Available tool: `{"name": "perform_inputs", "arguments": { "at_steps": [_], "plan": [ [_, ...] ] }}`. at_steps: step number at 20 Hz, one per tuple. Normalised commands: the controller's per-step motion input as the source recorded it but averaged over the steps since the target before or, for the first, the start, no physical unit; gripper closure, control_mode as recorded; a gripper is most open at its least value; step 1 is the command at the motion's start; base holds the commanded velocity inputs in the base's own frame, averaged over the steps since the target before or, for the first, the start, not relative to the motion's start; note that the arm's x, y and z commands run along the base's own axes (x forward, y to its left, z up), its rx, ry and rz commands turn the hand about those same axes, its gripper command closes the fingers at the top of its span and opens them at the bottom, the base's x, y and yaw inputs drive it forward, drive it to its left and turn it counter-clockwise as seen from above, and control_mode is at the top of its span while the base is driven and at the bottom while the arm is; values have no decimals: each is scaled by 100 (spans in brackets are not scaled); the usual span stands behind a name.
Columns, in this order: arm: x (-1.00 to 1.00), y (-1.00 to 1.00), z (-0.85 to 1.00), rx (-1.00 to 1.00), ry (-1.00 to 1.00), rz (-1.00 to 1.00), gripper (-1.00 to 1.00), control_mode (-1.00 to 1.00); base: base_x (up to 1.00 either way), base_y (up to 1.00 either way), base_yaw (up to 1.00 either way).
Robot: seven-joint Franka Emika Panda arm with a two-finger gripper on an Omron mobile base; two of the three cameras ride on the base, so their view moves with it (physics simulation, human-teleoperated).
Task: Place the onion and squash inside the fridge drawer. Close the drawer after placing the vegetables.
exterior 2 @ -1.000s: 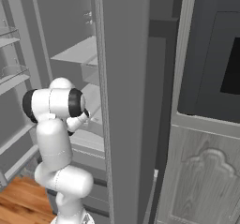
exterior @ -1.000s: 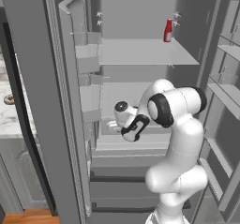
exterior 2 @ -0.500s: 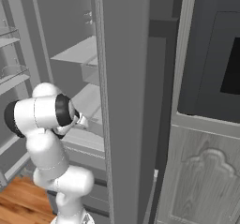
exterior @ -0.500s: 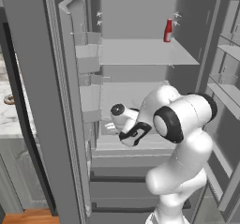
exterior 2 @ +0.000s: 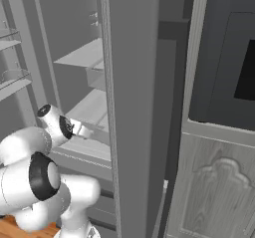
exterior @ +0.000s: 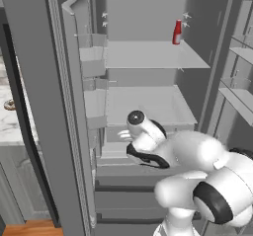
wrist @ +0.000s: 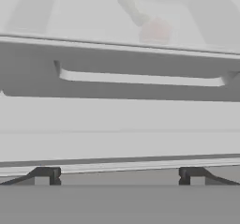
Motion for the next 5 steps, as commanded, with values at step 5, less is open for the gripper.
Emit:
{"name": "perform_inputs", "arguments": {
  "at_steps": [5],
  "plan": [
    [-88, 0, 83, 0, 0, -3, -100, -100, 0, 0, 0]
  ]
}}
